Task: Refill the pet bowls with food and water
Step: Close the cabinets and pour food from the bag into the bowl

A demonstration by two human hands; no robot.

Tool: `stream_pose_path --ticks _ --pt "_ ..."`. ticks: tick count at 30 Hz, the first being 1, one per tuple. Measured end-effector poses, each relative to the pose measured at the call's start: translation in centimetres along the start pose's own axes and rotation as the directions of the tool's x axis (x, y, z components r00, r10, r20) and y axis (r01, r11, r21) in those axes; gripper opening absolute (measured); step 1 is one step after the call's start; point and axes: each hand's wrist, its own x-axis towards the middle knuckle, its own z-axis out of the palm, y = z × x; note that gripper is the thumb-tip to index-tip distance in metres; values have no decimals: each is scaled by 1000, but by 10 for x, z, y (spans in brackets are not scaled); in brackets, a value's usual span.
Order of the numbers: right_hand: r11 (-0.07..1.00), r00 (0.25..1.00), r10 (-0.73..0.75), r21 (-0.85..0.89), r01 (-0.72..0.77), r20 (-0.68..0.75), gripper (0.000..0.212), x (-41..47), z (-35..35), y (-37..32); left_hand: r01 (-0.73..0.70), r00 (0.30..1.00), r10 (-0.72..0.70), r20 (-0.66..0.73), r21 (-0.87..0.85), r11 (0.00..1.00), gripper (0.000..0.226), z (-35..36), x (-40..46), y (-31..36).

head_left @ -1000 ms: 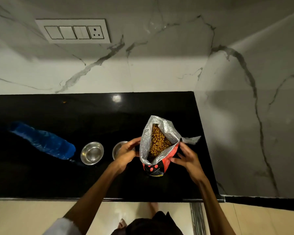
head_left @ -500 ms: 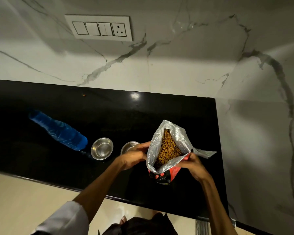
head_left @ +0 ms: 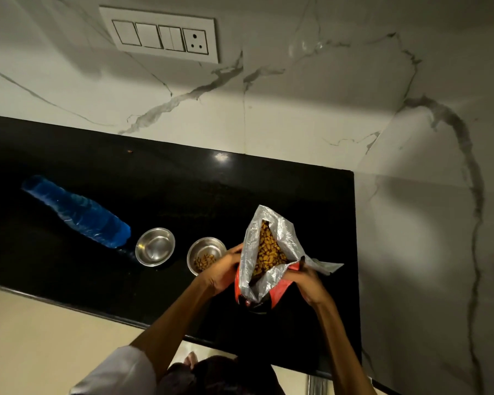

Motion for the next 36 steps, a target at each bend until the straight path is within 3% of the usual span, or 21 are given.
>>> stream_pose_path --ticks 4,9,14,17,21,24,29,34,36 --pt "998 1000 -2 -62 0 -29 44 -2 9 -7 -105 990 100 -95 -49 993 21 20 -10 -5" --pt "971 999 23 -238 -15 29 54 -14 24 -30 -124 945 84 -315 -110 986 36 29 -18 -25" --pt "962 999 28 -271 -20 28 77 -26 30 -43 -159 905 30 -425 -272 949 46 38 -25 -45" --pt "970 1000 20 -242 -20 -4 76 -37 36 -49 -187 911 13 -411 -386 903 50 46 -32 -49" --pt "963 999 14 -268 -27 -51 73 -46 54 -62 -181 944 -5 -330 -528 830 74 58 -40 -52" --pt "914 994 46 -398 -80 -96 73 -50 65 -74 -152 924 -88 -372 -570 807 60 64 -45 -48" --pt "840 987 73 -525 -138 -143 81 -56 71 -81 -159 880 -166 -444 -607 779 63 68 -46 -44" --pt "780 971 122 -585 -222 -207 51 -63 87 -89 -69 887 -268 -376 -681 729 55 70 -56 -49" --pt "738 961 119 -626 -253 -248 71 -59 88 -85 -49 880 -307 -362 -713 700 59 70 -59 -52"
